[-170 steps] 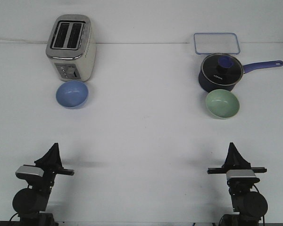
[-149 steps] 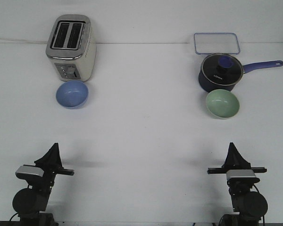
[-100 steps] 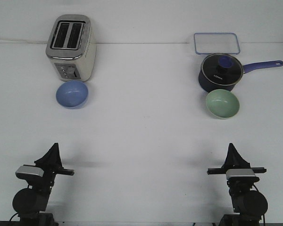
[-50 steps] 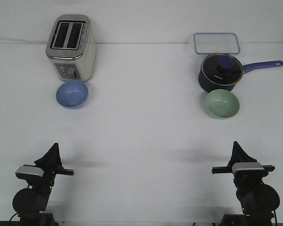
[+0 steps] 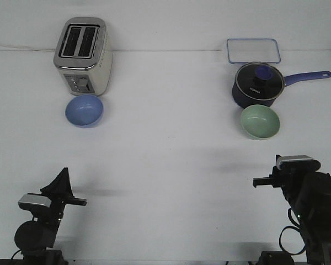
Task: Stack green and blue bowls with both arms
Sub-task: 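Move the right gripper forward to the pale green bowl and grasp its rim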
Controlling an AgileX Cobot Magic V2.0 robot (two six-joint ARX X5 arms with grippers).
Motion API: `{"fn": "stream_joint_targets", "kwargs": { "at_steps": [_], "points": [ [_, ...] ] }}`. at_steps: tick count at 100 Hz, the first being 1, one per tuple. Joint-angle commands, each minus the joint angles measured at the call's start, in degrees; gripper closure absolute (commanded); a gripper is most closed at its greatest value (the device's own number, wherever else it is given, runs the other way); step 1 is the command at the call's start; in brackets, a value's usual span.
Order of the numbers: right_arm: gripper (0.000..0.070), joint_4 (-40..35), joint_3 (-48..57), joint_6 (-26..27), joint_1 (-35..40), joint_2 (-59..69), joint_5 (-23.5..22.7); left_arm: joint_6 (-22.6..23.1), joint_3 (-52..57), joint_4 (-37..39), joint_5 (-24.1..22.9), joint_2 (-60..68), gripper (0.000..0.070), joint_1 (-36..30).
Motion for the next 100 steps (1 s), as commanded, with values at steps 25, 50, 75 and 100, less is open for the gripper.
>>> {"fn": "stream_joint_targets", "kwargs": {
  "at_steps": [25,50,75,100],
  "points": [
    [0.0697,-9.8,8.6,0.4,0.0,11.7,0.3,0.1,-1.1,0.7,-0.2,-0.1,0.0690,0.1],
    [0.0697,-10.5,8.6,0.4,0.0,14.3,0.2,0.1,-1.1,0.7,-0.2,-0.1,0.0689,0.1],
    [0.0694,-10.3,8.6,0.4,0.0,14.2,0.2,0.1,-1.1,0.7,-0.2,-0.1,0.0690,0.1],
    [0.0342,-11.3,8.6,0.4,0.0,14.2,0.2,0.1,-1.1,0.7,-0.2,-0.1,0.0690,0.1]
  ]
}}
